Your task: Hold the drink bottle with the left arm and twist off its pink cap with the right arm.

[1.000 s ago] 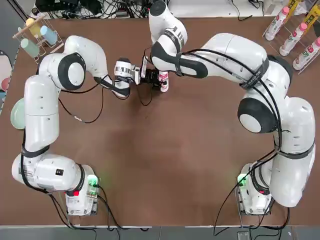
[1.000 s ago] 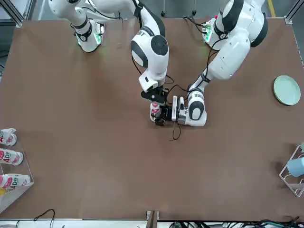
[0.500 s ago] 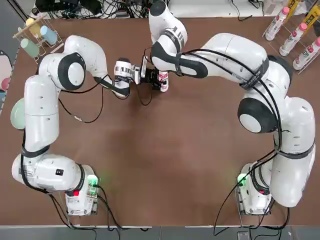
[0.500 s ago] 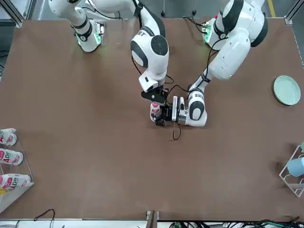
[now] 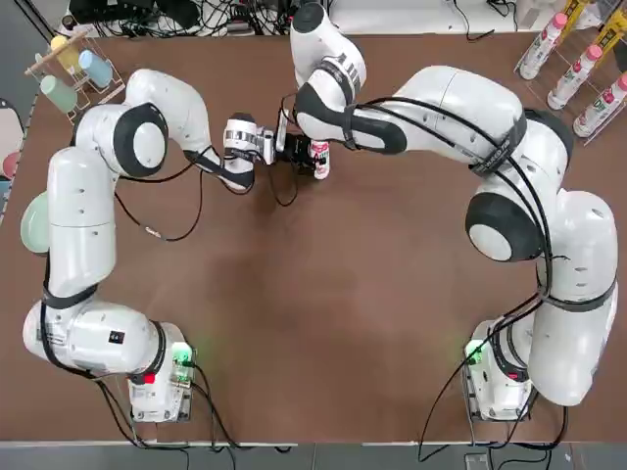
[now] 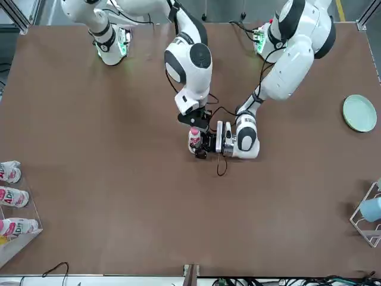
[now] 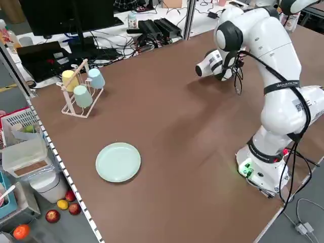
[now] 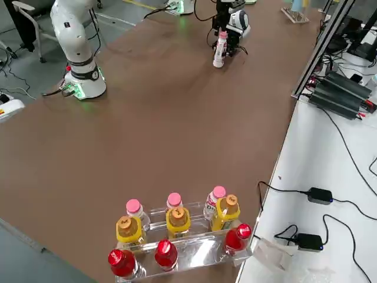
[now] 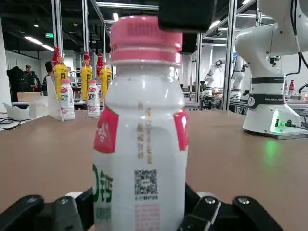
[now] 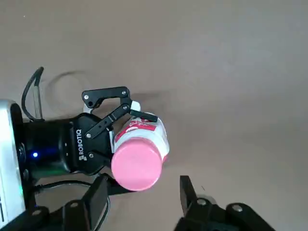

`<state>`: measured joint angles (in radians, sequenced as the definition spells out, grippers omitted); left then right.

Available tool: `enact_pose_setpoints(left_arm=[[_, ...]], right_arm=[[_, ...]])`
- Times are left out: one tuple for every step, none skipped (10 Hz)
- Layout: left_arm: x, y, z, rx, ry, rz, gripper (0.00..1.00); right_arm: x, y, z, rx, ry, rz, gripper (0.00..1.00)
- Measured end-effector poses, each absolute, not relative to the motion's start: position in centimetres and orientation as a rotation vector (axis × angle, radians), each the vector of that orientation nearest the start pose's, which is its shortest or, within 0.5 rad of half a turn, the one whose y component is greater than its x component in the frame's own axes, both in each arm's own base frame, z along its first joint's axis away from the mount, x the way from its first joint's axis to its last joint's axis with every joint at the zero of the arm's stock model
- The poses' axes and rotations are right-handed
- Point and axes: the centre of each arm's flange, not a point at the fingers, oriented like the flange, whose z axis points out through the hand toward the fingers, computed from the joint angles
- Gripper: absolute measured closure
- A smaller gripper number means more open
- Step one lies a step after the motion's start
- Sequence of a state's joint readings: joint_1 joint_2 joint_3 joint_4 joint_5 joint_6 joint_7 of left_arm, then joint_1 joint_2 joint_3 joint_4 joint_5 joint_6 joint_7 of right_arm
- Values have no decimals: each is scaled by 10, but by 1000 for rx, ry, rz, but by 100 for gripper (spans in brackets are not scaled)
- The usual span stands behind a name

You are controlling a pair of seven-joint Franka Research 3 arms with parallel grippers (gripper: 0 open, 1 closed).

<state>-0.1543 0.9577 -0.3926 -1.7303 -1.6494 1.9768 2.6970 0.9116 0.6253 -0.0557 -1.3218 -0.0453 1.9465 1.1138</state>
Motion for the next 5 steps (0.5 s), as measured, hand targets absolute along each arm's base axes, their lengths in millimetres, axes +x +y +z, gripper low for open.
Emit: enact_pose_setpoints(left_arm=[[516, -371, 87, 1122, -1273, 1097, 47], [516, -371, 87, 1122, -1274, 1097, 47], [516, -371, 87, 1122, -1274, 1097, 47], [516, -371, 87, 1122, -1274, 1097, 47], [516, -371, 87, 1122, -1274, 1097, 47]], right_arm=[[472, 553, 370, -3160, 366, -99, 36], [472, 553, 370, -3160, 365, -100, 38], [472, 553, 370, -3161, 365, -102, 37], [473, 553, 371, -3157, 362, -112, 36], [475, 555, 372, -3145, 356, -136, 36]])
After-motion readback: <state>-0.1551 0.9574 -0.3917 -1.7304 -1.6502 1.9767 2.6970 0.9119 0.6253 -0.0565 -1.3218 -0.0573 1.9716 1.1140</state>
